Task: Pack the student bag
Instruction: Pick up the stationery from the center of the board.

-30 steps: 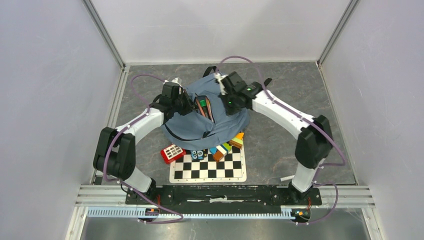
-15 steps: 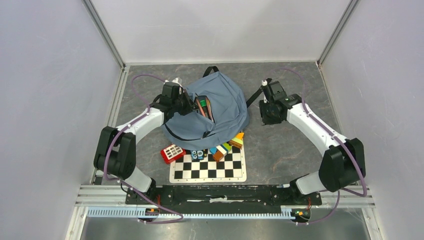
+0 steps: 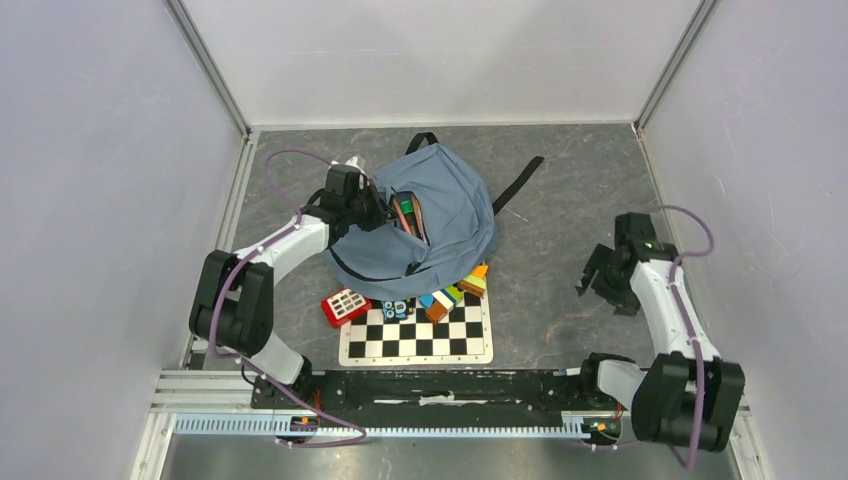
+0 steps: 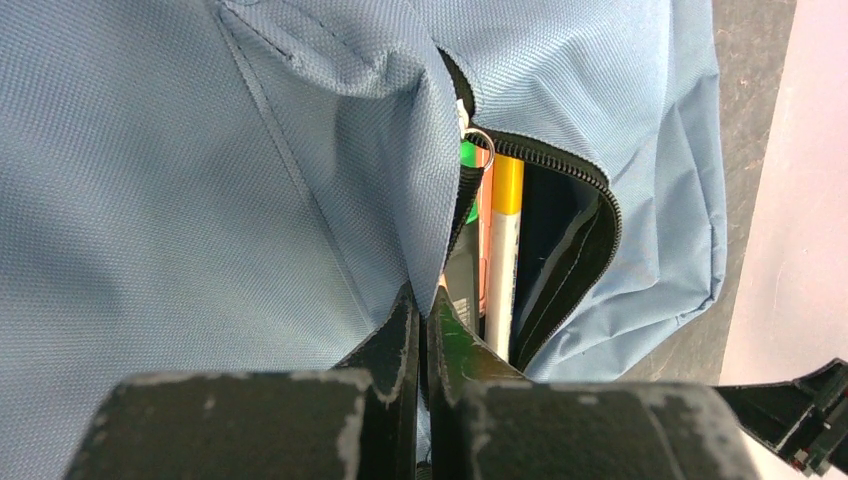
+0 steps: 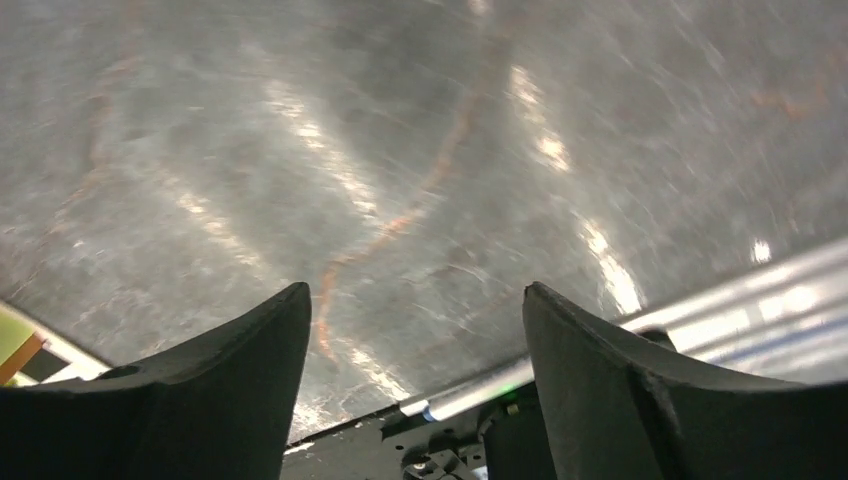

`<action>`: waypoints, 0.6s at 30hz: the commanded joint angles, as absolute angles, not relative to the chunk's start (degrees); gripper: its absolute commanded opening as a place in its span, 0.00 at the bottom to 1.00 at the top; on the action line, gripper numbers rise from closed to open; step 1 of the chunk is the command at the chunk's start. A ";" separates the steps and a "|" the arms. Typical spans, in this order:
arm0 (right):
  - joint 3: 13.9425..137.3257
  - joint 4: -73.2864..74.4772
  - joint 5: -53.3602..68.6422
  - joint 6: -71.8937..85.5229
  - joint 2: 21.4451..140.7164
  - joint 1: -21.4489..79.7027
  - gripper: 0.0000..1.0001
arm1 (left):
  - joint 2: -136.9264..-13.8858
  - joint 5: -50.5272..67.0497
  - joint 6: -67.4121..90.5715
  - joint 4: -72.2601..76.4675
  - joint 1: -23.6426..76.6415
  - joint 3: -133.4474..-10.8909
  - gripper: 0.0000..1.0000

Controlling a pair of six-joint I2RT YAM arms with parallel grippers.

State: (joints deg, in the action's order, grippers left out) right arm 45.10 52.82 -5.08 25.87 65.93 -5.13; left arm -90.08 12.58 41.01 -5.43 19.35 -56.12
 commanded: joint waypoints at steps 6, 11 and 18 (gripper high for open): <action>33.73 60.80 -7.05 31.85 54.40 -22.53 0.91 | -92.43 19.25 39.31 -6.57 19.85 -57.91 0.02; 29.54 60.49 -7.11 36.03 50.98 -25.04 0.88 | -92.31 20.04 39.02 -6.72 19.86 -58.34 0.02; 29.97 61.75 -8.89 39.80 48.28 -25.49 0.83 | -92.91 21.23 37.90 -8.06 19.78 -58.93 0.02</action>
